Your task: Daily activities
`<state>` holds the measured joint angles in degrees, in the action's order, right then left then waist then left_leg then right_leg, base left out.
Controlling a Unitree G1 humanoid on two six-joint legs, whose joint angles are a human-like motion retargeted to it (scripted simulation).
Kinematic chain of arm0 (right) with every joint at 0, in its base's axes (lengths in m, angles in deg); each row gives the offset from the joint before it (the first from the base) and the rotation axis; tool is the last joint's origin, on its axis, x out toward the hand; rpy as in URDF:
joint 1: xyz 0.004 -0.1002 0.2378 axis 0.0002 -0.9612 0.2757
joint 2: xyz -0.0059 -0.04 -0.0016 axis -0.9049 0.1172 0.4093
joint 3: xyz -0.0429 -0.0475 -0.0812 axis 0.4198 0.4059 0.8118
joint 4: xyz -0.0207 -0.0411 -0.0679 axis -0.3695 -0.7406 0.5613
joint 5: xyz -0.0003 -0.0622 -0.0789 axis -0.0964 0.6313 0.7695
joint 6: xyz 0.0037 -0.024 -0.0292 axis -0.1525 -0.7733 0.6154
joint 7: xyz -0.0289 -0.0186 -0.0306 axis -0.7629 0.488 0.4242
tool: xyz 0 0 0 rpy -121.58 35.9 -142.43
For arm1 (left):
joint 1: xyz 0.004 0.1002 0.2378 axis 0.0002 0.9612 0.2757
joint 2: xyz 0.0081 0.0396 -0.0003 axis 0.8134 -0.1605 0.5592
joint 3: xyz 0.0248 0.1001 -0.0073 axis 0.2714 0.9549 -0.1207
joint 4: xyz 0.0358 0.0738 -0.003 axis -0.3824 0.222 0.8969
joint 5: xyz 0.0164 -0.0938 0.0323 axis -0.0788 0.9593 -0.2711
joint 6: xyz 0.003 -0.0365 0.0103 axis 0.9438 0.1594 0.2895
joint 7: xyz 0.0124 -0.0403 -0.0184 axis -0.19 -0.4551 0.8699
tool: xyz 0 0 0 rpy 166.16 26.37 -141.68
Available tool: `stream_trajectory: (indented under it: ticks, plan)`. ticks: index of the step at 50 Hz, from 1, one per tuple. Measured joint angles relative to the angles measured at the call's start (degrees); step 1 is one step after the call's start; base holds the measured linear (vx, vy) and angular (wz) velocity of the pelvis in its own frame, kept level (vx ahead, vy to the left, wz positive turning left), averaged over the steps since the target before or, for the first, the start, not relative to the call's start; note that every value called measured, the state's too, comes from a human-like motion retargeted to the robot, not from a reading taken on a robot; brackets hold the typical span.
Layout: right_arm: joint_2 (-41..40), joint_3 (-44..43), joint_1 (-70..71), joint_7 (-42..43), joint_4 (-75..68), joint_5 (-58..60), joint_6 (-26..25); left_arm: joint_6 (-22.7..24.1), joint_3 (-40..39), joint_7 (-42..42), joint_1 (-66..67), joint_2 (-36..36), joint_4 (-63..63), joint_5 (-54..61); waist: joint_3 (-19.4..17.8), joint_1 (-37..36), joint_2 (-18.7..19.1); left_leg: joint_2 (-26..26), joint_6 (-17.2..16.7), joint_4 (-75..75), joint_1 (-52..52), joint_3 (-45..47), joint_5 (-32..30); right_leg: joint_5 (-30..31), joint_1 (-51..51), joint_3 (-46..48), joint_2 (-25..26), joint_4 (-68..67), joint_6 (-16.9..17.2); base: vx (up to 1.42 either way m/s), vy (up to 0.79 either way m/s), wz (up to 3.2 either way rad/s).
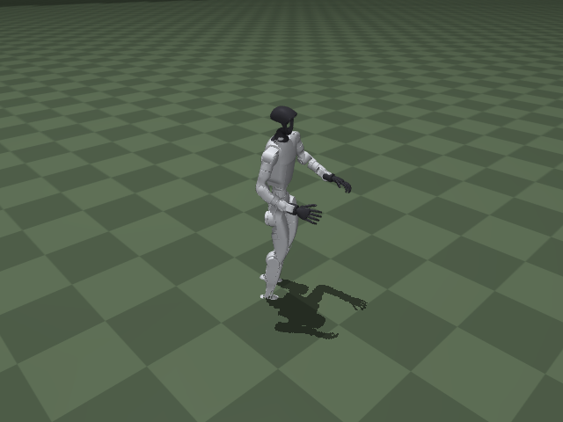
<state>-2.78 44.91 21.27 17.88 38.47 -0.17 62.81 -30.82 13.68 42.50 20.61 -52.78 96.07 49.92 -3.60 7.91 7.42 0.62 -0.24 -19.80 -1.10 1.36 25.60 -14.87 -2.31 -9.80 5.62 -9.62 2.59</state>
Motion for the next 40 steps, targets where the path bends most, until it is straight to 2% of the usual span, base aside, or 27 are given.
stream_trajectory:
  ticks: [10, 28, 40]
  plan:
    - [0.0, 0.3, -0.7, -2.1, 1.2, -2.1, 0.8, 0.5, 2.1, 0.1, -3.3, 1.5, -2.0, -3.5, 1.0, 0.5, -0.7, 0.3, -0.5, 1.3, -0.1, -0.5, -0.8, -0.5, -1.0, 0.6, -0.3, -0.9, 0.1, 0.00, 0.00, 0.00]
    - [2.0, 3.1, -1.6, -8.2, 7.6, -7.9, 0.8, 1.6, 14.3, 4.4, -20.7, 4.7, -5.2, -13.4, 1.9, 3.5, -1.7, 0.2, -1.3, 3.1, -0.2, -0.2, -1.8, -1.3, -3.6, 0.5, 0.2, -3.7, 0.8, 0.00, 0.00, 0.00]
    - [3.3, 3.8, -1.1, -10.2, 11.1, -9.6, -0.2, 1.0, 18.8, 7.0, -27.8, 7.0, -4.5, -16.1, 2.0, 4.8, -1.3, 0.0, -1.3, 3.8, -0.6, 0.8, -1.9, -0.7, -4.6, -1.0, 0.6, -3.5, 1.3, 0.00, 0.00, 0.00]
